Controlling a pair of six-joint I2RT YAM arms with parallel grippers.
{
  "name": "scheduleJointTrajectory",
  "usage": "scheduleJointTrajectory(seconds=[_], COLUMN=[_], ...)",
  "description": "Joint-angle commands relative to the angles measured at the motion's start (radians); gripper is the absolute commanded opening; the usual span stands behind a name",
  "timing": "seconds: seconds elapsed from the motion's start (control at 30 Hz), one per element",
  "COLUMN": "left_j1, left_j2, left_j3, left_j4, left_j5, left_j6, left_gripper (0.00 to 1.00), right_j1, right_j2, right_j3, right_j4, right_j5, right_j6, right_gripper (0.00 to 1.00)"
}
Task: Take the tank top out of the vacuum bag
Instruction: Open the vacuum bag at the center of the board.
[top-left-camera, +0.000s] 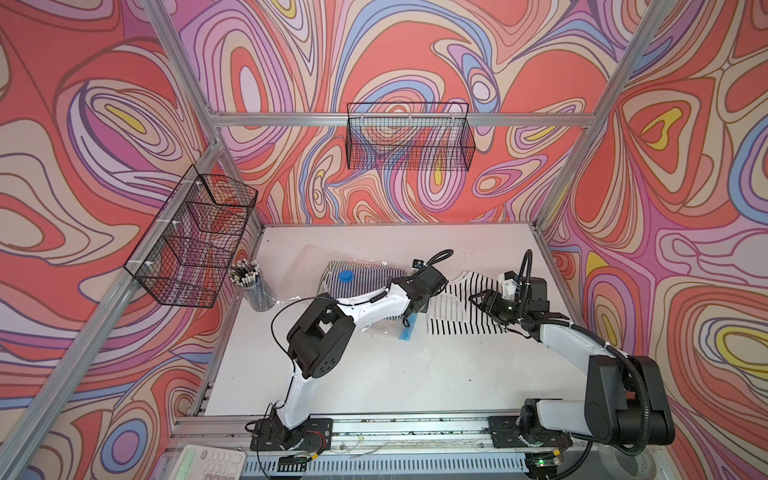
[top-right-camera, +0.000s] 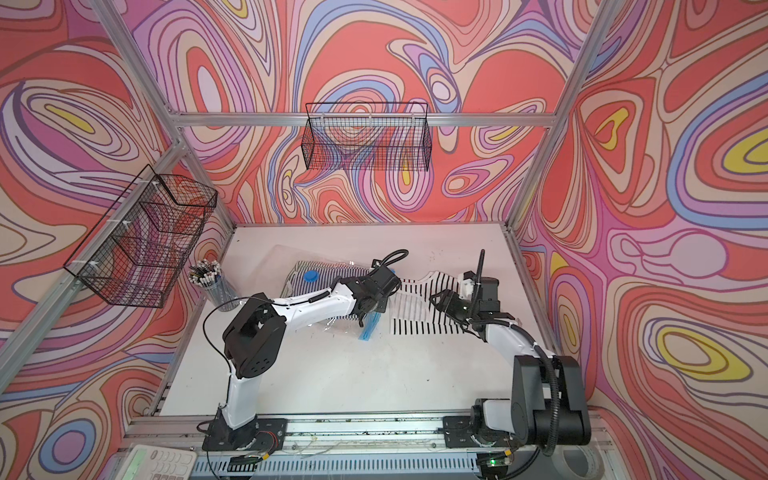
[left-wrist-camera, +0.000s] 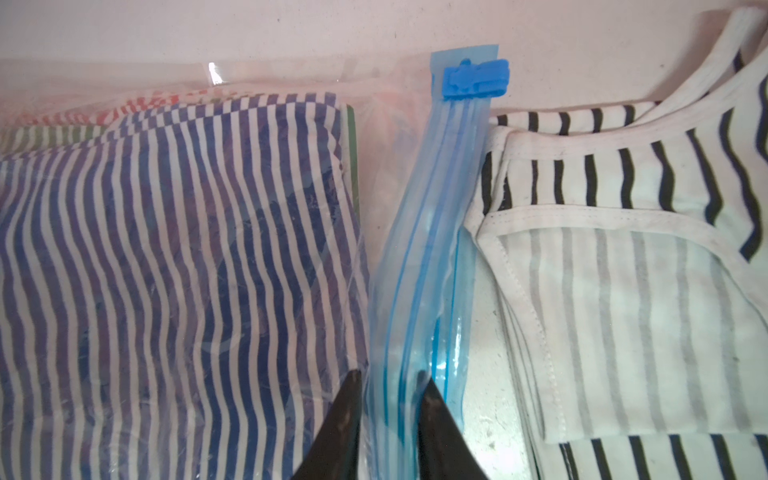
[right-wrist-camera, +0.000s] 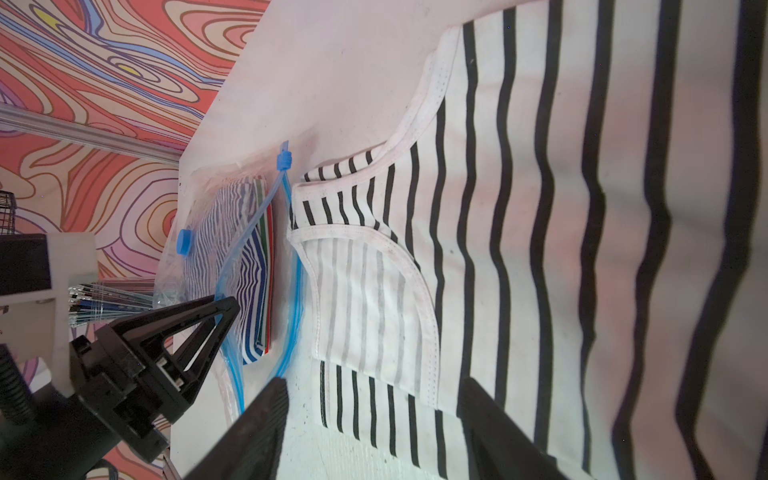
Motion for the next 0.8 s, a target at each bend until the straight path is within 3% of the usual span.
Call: scheduleJointTrajectory(seconds=[0.0, 0.07, 0.1, 0.33, 0.77], left_j1=[0.003, 0.003, 0.003, 0.011, 0.079], left_j2=[0.032, 0.027, 0.020, -0.038, -0.120], left_j3=[0.037, 0.046, 0.048, 0.035, -0.006], left_j4=[-0.064, -0.079, -0.084, -0.081, -0.029], left_j5=[-0.037, -0.055, -0.068, -0.123, -0.074], left_j6=[-0.016, -0.017, -0.017, -0.002, -0.014], left_gripper=[0.14, 0.01, 0.00, 0.00, 0.00], right_j1=[-0.004, -0.004, -0.003, 0.034, 0.303], right_j2=[-0.001, -0.003, -0.001, -0.002, 0.141], right_j3=[-0.010, -0.012, -0.014, -0.009, 0.149], right_j4=[0.002, 0.010, 0.011, 0.026, 0.076], right_j5=[0.000, -0.007, -0.012, -0.017, 0.068], right_j6=[-0.010, -0.005, -0.003, 0.031, 0.115], right_gripper=[0.69, 0.69, 0.69, 0.68, 0.67])
